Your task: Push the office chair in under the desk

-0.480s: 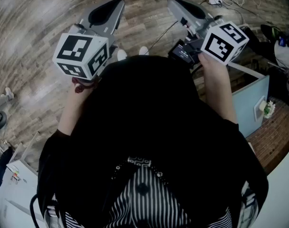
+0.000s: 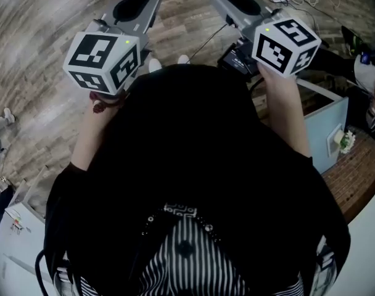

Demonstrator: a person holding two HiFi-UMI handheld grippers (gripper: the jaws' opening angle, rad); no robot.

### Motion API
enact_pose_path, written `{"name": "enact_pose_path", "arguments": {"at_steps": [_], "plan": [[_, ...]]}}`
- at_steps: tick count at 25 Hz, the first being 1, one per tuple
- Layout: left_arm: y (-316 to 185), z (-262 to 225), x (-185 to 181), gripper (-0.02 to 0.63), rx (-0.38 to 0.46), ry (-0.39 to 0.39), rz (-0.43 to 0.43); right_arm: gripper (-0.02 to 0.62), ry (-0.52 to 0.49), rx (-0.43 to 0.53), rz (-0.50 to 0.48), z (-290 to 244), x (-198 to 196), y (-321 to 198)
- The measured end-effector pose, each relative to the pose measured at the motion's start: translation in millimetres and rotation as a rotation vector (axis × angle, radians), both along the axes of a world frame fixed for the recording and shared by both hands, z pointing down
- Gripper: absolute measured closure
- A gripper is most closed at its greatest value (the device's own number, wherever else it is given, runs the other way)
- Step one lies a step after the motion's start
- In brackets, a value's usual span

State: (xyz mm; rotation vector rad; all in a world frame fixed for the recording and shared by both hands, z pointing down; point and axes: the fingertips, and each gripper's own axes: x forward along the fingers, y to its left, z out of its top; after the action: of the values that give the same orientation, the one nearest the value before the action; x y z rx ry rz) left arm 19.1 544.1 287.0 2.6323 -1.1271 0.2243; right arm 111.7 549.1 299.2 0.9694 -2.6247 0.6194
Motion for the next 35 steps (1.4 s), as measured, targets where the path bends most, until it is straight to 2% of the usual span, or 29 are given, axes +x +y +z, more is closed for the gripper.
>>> {"name": "enact_pose_path", "arguments": {"at_steps": [4,7,10,15,19,24,27,31,35], "plan": [[0,4,7,0.603,-0.008,-0.004,-0.02,0.597,-0.038,0.014,0.052,0,7,-4],[-7,9,8,0.603,-0.009,-0.003,-0.032,0.597,-0.054,0.014,0.019,5,5,-7],[-7,13,18,0.603,-0.009,-0.005,-0.05,0.597,-0.053,0.005,-0.016,10,20,-9],[-17,13,33,0.603,0.0,-0.012,-0.063,0.596,-0.038,0.037,-0.01,10,42,-26],[-14,7,33,0.603,0.022,-0.044,-0.095,0.597,-0.09,0.021,-0.024,14,54,-19],[-8,13,28,0.603,0.002,-0.042,-0.146,0.597,-0.129,-0.009,-0.014,18,68,-26],[-9,21,34,0.603,-0.008,-0.055,-0.137,0.597,-0.139,-0.018,-0.01,22,73,-30],[-16,21,45,0.603,0.021,-0.07,-0.119,0.597,-0.148,-0.012,-0.002,29,83,-35],[-46,17,43,0.603,0.024,-0.061,-0.099,0.597,-0.141,-0.008,0.014,23,74,-59]]}}
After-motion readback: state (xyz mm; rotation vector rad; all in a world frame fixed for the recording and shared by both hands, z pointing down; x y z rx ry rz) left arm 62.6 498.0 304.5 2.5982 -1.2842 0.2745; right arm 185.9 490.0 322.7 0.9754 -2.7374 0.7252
